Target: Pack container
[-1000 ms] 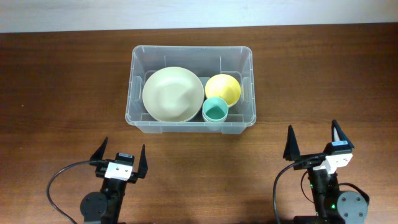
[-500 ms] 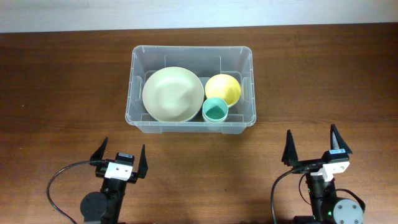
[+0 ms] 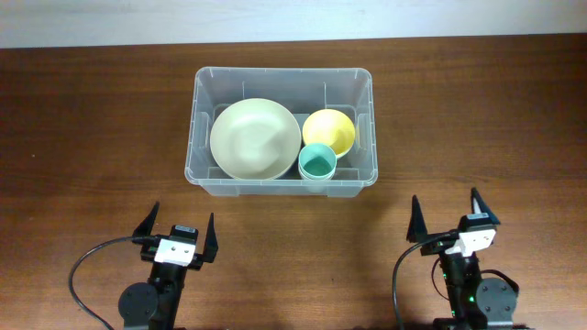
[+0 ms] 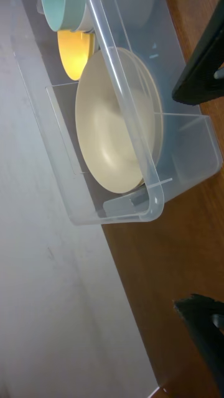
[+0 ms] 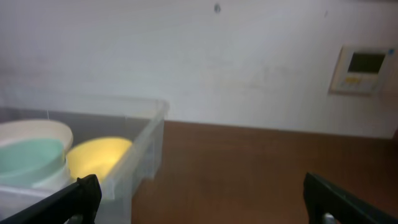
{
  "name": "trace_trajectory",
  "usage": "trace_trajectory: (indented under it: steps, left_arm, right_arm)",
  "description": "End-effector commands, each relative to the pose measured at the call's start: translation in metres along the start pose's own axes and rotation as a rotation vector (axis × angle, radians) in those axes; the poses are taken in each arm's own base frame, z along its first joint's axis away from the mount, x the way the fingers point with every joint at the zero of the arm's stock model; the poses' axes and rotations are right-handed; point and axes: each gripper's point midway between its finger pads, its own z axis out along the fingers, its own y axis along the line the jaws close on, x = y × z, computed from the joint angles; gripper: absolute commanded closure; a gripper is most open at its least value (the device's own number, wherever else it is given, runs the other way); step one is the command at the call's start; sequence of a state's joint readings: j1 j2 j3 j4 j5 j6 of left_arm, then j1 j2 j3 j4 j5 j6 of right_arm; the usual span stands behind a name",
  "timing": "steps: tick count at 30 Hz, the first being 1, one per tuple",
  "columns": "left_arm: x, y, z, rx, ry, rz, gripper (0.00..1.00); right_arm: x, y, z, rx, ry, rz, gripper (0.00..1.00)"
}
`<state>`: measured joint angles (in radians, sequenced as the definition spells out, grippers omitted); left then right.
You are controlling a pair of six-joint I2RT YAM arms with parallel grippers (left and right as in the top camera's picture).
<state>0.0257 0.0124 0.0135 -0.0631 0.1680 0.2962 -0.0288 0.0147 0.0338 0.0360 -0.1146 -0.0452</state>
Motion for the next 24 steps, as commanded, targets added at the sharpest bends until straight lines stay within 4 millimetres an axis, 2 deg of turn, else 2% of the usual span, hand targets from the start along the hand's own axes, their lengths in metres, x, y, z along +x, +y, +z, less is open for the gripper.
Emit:
trace_trajectory:
  steps: [1,7,24]
  left_arm:
    - [0.001,0.000,0.000,0.002,-0.001,0.004,0.00]
    - [0.001,0.000,0.000,0.002,-0.001,0.004,0.00]
    - [0.001,0.000,0.000,0.002,-0.001,0.004,0.00]
  right_arm:
    - [0.016,0.004,0.001,-0.016,0.034,0.001,0.01]
    - [0.037,0.005,-0.001,-0.019,0.122,0.011,0.01]
    - [0.037,0.004,-0.001,-0.017,0.119,0.011,0.01]
